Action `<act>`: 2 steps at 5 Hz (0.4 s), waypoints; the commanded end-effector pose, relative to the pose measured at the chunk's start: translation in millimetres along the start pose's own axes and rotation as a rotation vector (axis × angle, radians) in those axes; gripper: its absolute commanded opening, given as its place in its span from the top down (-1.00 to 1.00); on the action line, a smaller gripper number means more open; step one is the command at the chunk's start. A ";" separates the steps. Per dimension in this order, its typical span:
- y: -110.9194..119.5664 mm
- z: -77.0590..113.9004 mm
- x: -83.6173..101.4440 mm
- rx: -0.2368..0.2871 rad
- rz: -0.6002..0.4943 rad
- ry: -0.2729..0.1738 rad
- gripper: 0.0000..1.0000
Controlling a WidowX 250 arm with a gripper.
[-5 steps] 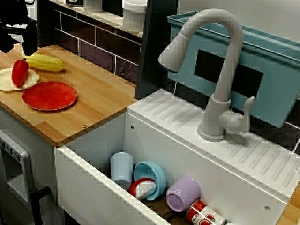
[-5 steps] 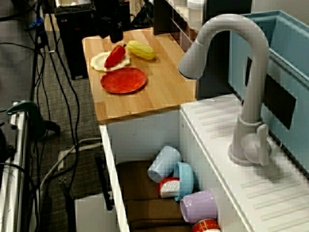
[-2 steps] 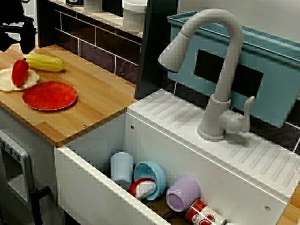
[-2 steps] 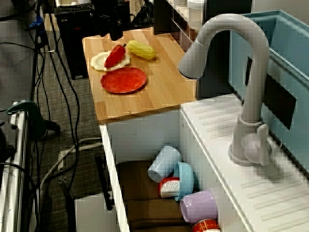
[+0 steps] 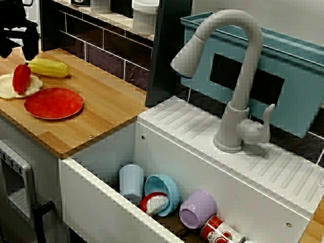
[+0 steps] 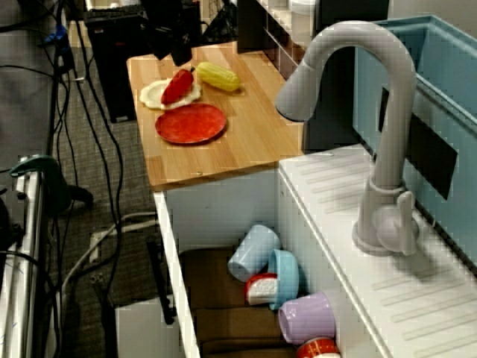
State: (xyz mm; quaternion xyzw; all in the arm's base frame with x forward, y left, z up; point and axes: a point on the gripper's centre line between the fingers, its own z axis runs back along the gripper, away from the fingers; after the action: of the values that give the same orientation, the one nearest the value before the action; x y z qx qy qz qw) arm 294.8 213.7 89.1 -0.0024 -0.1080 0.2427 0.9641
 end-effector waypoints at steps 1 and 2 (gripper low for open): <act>7.4 3.9 3.3 0.046 -0.010 -0.057 -1.00; 9.9 -0.8 3.2 0.058 -0.007 -0.054 -1.00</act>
State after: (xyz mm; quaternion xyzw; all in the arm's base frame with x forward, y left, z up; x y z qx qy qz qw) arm 295.7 220.9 69.3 0.0255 -0.1111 0.2438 0.9631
